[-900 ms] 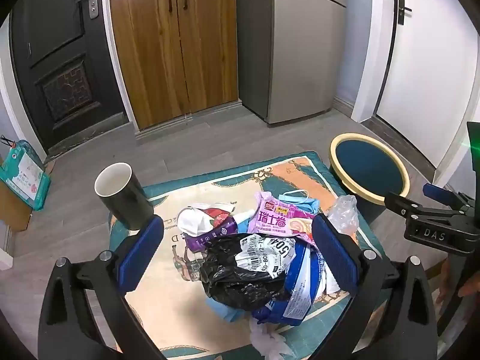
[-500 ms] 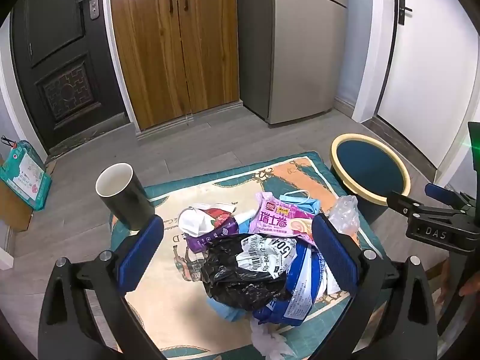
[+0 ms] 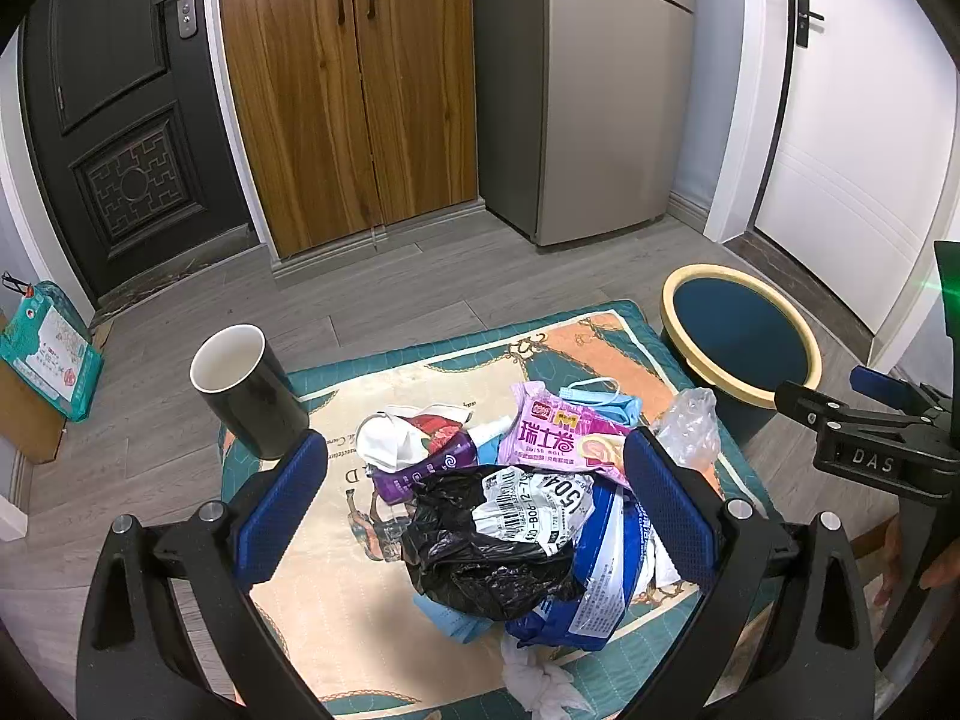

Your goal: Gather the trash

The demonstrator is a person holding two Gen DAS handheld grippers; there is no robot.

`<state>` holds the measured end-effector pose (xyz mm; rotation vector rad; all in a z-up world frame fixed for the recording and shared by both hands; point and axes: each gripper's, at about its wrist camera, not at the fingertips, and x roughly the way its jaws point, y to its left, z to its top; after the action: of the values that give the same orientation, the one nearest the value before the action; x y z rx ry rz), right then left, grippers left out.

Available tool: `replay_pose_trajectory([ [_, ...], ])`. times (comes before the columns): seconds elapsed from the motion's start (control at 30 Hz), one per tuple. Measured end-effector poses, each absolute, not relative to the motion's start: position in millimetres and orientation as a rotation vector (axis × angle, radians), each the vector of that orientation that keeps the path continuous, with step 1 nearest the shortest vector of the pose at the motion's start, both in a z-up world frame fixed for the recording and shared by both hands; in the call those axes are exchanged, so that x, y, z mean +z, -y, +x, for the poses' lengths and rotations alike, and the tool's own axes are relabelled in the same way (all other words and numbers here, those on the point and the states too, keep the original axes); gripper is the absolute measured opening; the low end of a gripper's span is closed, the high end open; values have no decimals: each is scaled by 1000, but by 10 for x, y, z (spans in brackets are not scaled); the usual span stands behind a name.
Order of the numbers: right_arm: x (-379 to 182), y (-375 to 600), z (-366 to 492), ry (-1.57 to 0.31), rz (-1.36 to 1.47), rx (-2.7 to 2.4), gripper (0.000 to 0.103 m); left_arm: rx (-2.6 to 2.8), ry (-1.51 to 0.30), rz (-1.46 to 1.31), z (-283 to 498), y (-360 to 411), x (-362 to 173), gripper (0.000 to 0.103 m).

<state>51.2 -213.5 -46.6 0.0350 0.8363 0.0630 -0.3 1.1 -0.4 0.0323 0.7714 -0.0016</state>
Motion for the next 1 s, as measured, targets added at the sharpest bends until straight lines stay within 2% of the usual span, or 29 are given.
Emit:
replay_pose_trajectory([
  [1.0, -492, 2192, 550, -860, 63, 41, 99, -6, -773, 43, -43, -35, -10, 97],
])
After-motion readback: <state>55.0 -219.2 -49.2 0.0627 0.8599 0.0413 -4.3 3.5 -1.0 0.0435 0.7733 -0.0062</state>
